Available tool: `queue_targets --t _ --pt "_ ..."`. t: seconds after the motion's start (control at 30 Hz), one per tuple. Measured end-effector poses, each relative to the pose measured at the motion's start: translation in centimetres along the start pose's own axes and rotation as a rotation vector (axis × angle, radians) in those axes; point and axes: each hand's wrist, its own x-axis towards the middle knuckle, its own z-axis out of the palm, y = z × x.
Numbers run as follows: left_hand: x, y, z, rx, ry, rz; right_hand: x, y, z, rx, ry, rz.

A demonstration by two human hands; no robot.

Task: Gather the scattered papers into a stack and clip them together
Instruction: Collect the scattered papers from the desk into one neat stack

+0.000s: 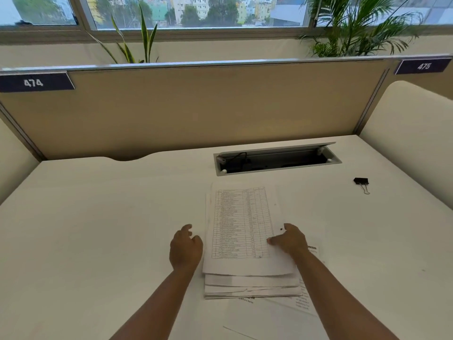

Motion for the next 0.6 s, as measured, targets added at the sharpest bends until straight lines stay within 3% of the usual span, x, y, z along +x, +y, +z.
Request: queue_targets --t 0.1,0.3,0.5,0.6 --pt "0.7 1.4 0.5 -0.104 -0.11 -0.271 -0.7 -0.8 0.5 -0.122 0.157 0.057" --pt "1.9 2.3 1.5 -0.174 -0.253 -0.419 -0.9 -1.7 2.0 -0.26 0.124 0.153" --pt "2.8 1.5 1.4 -0.167 -0.318 -0.447 -0.4 -1.0 2.2 -0.23 0.11 0.179" --pt "2.9 0.4 2.0 -0.268 -0.427 -0.414 -0.3 -0.8 2.4 -0.264 0.09 0.164"
